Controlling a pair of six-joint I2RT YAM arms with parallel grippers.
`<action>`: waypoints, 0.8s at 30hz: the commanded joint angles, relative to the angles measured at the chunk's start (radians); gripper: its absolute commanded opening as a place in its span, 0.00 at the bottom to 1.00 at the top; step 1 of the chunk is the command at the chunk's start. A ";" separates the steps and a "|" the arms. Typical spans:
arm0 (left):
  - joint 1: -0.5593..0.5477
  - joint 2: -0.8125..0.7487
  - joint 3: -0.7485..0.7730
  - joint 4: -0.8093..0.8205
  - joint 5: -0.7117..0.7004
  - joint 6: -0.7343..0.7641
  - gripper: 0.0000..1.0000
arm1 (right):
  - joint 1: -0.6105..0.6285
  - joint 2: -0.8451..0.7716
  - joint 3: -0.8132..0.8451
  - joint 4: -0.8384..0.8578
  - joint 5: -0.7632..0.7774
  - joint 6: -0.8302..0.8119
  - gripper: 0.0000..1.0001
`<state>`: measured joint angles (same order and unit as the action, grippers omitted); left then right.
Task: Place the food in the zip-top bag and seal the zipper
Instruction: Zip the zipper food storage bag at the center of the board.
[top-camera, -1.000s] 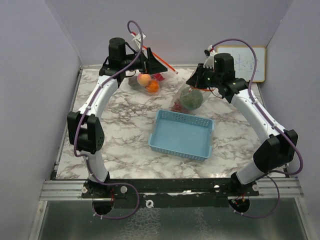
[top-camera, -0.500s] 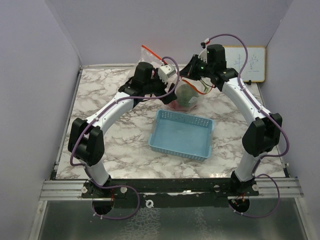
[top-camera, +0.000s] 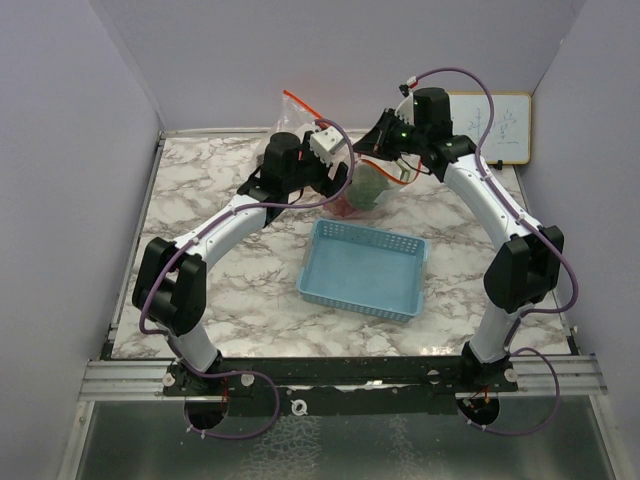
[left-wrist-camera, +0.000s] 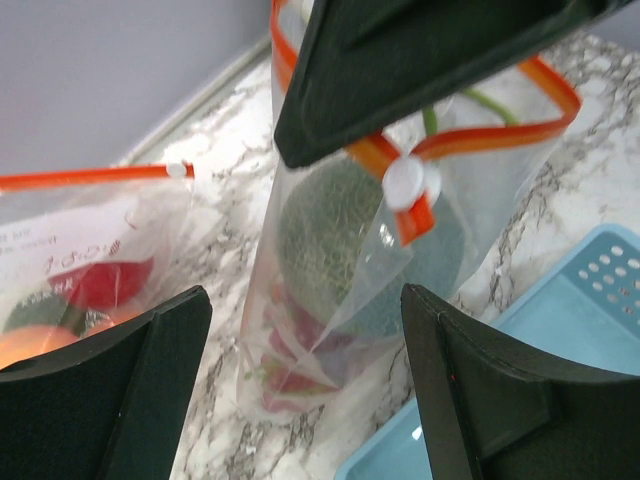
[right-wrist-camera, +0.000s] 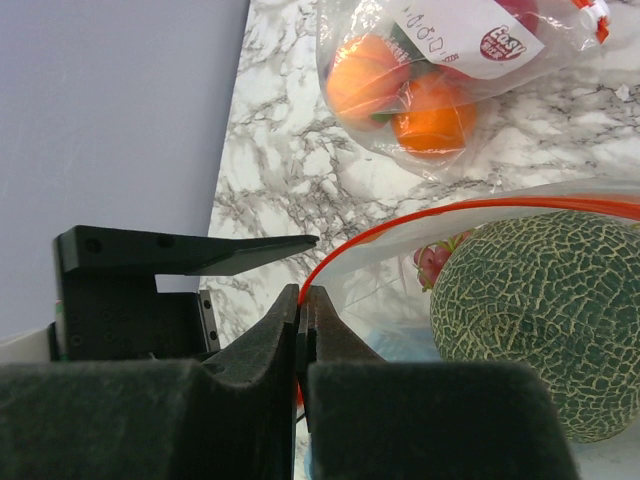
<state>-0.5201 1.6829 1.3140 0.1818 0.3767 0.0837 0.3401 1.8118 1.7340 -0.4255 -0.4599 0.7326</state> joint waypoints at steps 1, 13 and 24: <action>-0.037 -0.032 -0.031 0.142 -0.042 -0.029 0.77 | -0.003 0.015 0.042 0.046 -0.049 0.028 0.02; -0.060 0.007 -0.034 0.196 -0.107 -0.061 0.50 | -0.003 0.005 0.038 0.049 -0.069 0.051 0.02; -0.060 0.067 -0.028 0.237 -0.083 -0.098 0.00 | -0.006 -0.013 0.036 0.051 -0.083 0.063 0.02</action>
<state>-0.5781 1.7424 1.2804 0.3691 0.3031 0.0044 0.3382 1.8275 1.7340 -0.4187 -0.4919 0.7815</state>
